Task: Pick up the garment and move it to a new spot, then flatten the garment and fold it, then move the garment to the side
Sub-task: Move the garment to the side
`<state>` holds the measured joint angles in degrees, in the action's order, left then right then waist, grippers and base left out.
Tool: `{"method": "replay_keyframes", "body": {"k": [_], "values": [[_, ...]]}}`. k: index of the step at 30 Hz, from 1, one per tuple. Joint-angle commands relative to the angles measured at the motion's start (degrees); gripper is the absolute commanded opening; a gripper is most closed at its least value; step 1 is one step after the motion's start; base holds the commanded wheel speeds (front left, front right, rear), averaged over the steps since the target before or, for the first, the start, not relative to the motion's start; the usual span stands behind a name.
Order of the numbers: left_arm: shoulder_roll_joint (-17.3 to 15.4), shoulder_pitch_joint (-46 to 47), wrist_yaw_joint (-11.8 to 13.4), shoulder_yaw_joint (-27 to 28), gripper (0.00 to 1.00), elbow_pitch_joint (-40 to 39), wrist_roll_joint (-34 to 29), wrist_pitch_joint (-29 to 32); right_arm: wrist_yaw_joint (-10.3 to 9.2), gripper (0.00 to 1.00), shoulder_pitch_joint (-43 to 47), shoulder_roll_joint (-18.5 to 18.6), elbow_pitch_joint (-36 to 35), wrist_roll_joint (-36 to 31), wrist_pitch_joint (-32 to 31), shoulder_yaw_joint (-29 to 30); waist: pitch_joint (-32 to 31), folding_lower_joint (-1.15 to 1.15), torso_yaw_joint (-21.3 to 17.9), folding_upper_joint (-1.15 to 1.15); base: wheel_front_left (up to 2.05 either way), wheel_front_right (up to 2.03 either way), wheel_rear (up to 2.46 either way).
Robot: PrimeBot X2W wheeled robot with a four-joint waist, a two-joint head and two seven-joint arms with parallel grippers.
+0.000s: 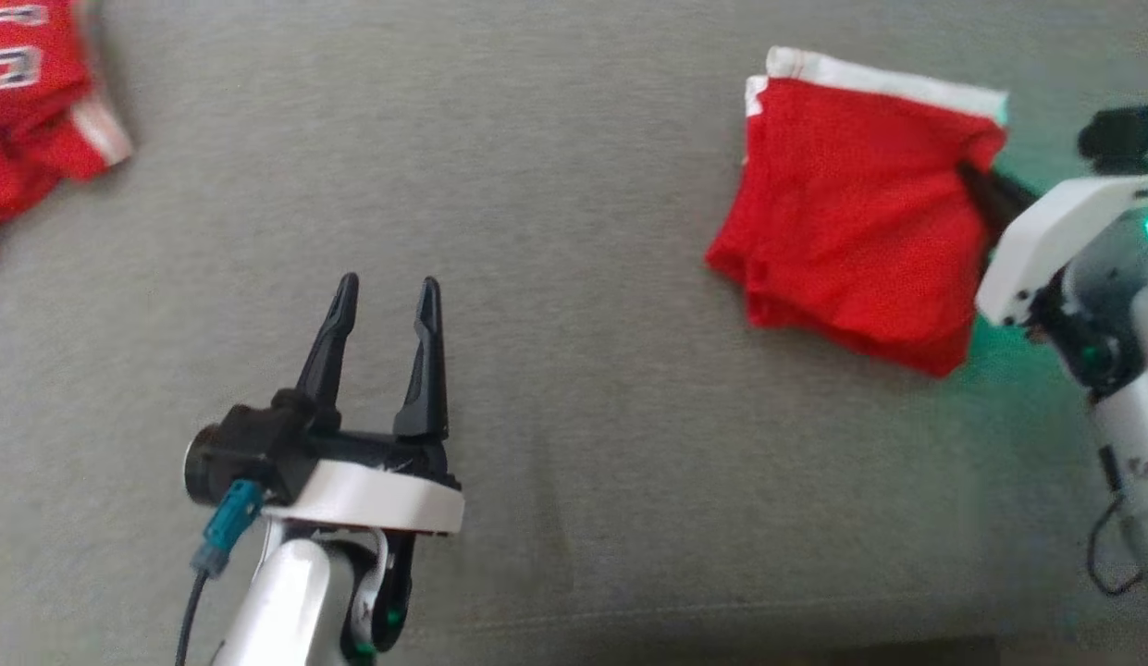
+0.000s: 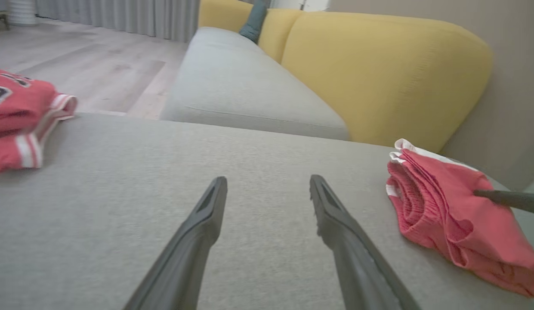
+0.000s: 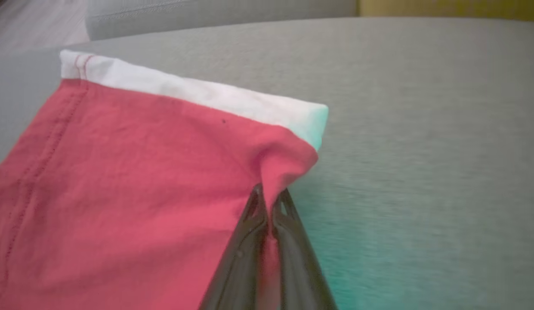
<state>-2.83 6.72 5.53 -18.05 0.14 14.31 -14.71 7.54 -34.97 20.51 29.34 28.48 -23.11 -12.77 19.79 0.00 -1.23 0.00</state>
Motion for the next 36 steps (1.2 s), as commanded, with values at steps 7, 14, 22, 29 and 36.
{"method": "replay_keyframes", "body": {"k": [7, 14, 22, 29, 36], "values": [[-1.5, 3.9, -0.5, 0.3, 1.0, -3.0, -2.3, 0.4, -0.05, 0.0, -2.8, 1.6, -3.6, -3.1, 1.6, 3.9, 4.0, 0.0, -12.4, 0.0, 0.0, 0.0, 0.0], [-3.4, 6.1, -0.7, -0.2, 1.0, -5.2, -3.8, 3.4, -0.05, 0.0, -6.2, -1.1, -1.7, -6.6, 5.2, 6.9, 6.9, 0.0, -17.3, 0.0, 0.0, 0.0, 0.0], [-4.3, 7.0, -0.3, -0.4, 1.0, -6.7, -4.2, 4.8, -0.05, 0.0, -13.8, 0.0, 7.4, -14.7, 11.2, 9.3, 8.0, 0.0, -15.7, 0.0, 0.0, 0.0, 0.0], [-4.1, 7.1, 0.3, -0.4, 1.0, -7.3, -3.9, 4.3, -0.05, 0.0, -19.7, 5.1, 15.1, -20.5, 14.0, 12.0, 8.8, 0.0, -11.8, 0.0, 0.0, 0.0, 0.0], [-4.0, 7.1, 0.8, -0.2, 1.0, -7.5, -3.5, 3.6, -0.05, 0.0, -23.6, 8.4, 19.9, -26.4, 15.0, 15.1, 9.5, 0.0, -9.4, 0.0, 0.0, 0.0, 0.0]]}}
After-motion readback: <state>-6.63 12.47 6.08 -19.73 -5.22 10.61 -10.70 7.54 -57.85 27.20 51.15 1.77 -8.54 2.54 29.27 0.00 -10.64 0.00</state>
